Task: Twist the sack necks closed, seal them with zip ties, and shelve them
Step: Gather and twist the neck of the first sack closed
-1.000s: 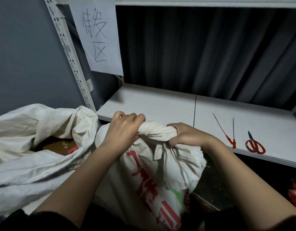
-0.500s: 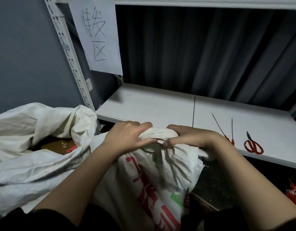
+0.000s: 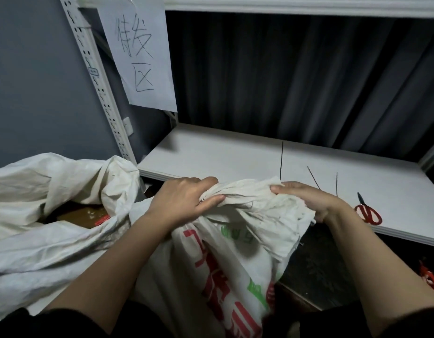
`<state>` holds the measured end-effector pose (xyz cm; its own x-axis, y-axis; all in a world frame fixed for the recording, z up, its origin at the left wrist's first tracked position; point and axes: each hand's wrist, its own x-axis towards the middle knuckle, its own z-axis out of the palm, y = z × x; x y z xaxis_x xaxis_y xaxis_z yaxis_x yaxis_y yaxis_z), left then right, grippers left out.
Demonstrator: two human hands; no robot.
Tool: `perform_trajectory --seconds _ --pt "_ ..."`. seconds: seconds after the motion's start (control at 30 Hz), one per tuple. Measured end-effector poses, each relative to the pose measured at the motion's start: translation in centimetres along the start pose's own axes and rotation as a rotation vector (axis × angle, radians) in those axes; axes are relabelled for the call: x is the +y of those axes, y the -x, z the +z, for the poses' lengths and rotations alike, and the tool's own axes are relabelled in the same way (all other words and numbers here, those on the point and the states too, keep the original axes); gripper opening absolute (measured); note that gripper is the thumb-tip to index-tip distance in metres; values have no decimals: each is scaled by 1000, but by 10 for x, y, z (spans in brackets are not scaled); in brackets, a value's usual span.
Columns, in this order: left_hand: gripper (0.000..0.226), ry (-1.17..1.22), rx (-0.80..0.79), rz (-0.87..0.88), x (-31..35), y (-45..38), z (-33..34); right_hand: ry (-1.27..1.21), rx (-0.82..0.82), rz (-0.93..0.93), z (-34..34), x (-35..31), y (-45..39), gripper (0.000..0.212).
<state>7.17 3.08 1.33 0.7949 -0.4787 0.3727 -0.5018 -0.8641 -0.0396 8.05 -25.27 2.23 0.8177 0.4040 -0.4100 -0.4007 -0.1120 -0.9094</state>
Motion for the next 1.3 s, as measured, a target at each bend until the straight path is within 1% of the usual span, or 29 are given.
perform_trajectory --seconds 0.03,0.07,0.13,0.17,0.23,0.3,0.33,0.37,0.4,0.43,0.47,0.53,0.6,0.67,0.7,0.77,0.8,0.87,0.93,1.0,1.07,1.1,1.17,1.27,1.3 --pt "66 10 3 -17 1 0 1 -29 17 -16 1 2 -3 27" --pt "65 18 1 -36 0 0 2 4 48 -39 3 2 -5 31" --pt "62 48 -25 -89 -3 1 5 241 180 -117 7 -1 -8 45" --pt "58 71 -43 -129 -5 1 7 399 298 -189 9 -4 -11 45" --pt "48 115 -72 -217 -4 0 8 665 621 -404 16 -12 -13 34" --pt "45 124 -80 -285 0 -4 9 1054 973 -719 36 -24 -7 31" --pt "45 122 -85 -308 2 -5 9 1234 1051 -897 49 -28 -4 32" --pt "46 126 -88 -326 4 -7 10 1378 1005 -1058 61 -27 -4 33" --pt "45 137 -90 -342 4 -7 11 1498 876 -1159 72 -23 -7 35" --pt "44 153 -89 -358 5 -8 11 1595 734 -1170 78 -14 -12 40" --pt "43 169 -88 -369 5 -8 11 1678 638 -1103 82 -4 -18 49" --pt "42 178 -85 -348 7 -8 8 1783 575 -923 77 13 -30 73" --pt "42 181 -98 -276 12 -8 4 1798 573 -842 65 16 -37 87" --pt "39 188 -113 -198 18 -8 -3 1735 570 -829 56 11 -41 89" --pt "39 179 -115 -168 21 -8 -5 1681 550 -845 53 9 -43 84" --pt "47 143 -106 -133 25 -9 -9 1549 507 -884 54 6 -43 65" --pt "52 157 -88 -136 26 -9 -9 1489 515 -897 54 4 -41 57" --pt "60 249 -40 -198 24 -8 -10 1417 597 -903 52 -2 -38 51" --pt "66 305 -13 -341 19 -7 -9 1393 727 -914 48 -9 -34 55" --pt "68 324 -58 -523 14 -7 -4 1382 846 -941 46 -14 -31 58" --pt "67 384 -153 -645 13 -7 4 1384 922 -987 46 -16 -29 59" --pt "65 435 -185 -671 13 -6 8 1382 953 -1018 46 -17 -27 57" --pt "58 513 -219 -664 15 -4 12 1365 1011 -1080 44 -20 -21 50" --pt "42 621 -181 -581 19 1 17 1249 1064 -1145 44 -27 -9 33" --pt "39 685 -152 -557 21 1 18 1197 1061 -1139 45 -29 -6 32"
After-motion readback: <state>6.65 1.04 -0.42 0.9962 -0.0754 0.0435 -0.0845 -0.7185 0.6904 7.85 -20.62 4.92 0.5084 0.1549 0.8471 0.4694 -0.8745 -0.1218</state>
